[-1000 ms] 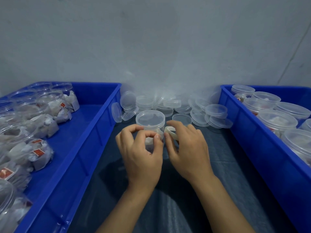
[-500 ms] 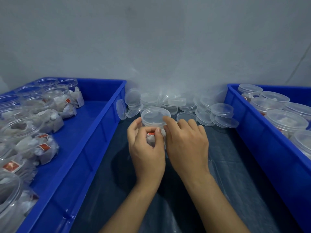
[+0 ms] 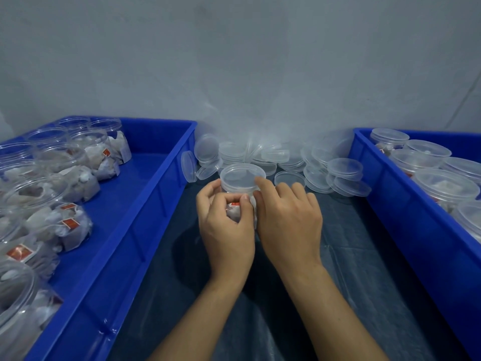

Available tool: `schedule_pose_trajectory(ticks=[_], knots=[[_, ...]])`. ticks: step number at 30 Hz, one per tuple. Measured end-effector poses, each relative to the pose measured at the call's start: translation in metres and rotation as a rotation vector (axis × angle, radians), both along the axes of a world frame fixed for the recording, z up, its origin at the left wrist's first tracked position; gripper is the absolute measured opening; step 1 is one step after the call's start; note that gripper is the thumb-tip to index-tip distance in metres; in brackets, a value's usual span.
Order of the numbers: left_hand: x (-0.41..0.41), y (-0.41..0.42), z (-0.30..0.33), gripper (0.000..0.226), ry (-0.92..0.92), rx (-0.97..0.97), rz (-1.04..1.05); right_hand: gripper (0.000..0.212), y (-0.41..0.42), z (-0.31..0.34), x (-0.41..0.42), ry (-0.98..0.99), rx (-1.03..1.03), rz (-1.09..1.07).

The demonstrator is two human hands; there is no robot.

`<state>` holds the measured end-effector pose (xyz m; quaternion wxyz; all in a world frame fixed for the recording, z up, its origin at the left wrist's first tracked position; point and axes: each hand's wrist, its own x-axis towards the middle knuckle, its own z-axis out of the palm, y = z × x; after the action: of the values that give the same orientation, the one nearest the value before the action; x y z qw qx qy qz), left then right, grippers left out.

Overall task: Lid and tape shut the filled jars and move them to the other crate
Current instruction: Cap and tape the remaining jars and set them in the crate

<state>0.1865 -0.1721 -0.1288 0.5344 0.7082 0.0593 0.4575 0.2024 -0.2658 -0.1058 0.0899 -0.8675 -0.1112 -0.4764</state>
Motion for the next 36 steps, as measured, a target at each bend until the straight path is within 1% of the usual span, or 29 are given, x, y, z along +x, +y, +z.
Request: schedule_pose_trajectory(ticks=[7,12,16,18,20,22,23,25,27,28,30,32,34,36], knots=[[0.002,0.004,0.002,0.011,0.001,0.027,0.002,0.009,0.003,0.001,0.001,-0.029,-0.019,-0.024],[0.007,0.012,0.004,0.027,-0.016,-0.030,-0.041,0.010,0.004,0.001,0.001,-0.041,-0.009,-0.026],[0.013,0.025,0.000,0.037,-0.011,-0.085,-0.177,0.010,0.004,0.000,0.001,-0.025,-0.008,-0.029],[0.017,0.033,-0.004,0.049,0.013,-0.105,-0.276,0.012,0.004,0.000,0.001,-0.023,-0.010,-0.034],[0.020,0.035,-0.007,0.066,0.081,-0.089,-0.370,0.013,0.004,0.000,0.001,-0.020,-0.005,-0.030],[0.022,0.032,-0.009,0.075,0.142,-0.091,-0.445,0.016,0.004,0.001,0.001,-0.011,0.004,-0.025],[0.024,0.031,-0.010,0.076,0.155,-0.097,-0.450,0.017,0.004,0.002,0.000,-0.001,0.003,-0.028],[0.027,0.032,-0.011,0.076,0.166,-0.089,-0.414,0.015,0.005,0.004,-0.001,0.026,-0.006,-0.025],[0.028,0.033,-0.011,0.074,0.179,-0.046,-0.360,0.014,0.004,0.005,-0.003,0.080,0.002,0.025],[0.027,0.034,-0.010,0.072,0.185,-0.021,-0.327,0.018,0.003,0.005,-0.004,0.128,0.023,0.068],[0.024,0.034,-0.007,0.068,0.185,0.004,-0.263,0.035,0.002,0.007,-0.008,0.228,0.074,0.160],[0.021,0.035,-0.004,0.065,0.167,0.015,-0.197,0.045,0.001,0.009,-0.011,0.267,0.099,0.223],[0.019,0.038,0.000,0.064,0.155,0.048,-0.112,0.051,0.000,0.012,-0.012,0.283,0.107,0.266],[0.018,0.040,0.002,0.065,0.153,0.058,-0.066,0.050,0.000,0.013,-0.014,0.294,0.124,0.299]])
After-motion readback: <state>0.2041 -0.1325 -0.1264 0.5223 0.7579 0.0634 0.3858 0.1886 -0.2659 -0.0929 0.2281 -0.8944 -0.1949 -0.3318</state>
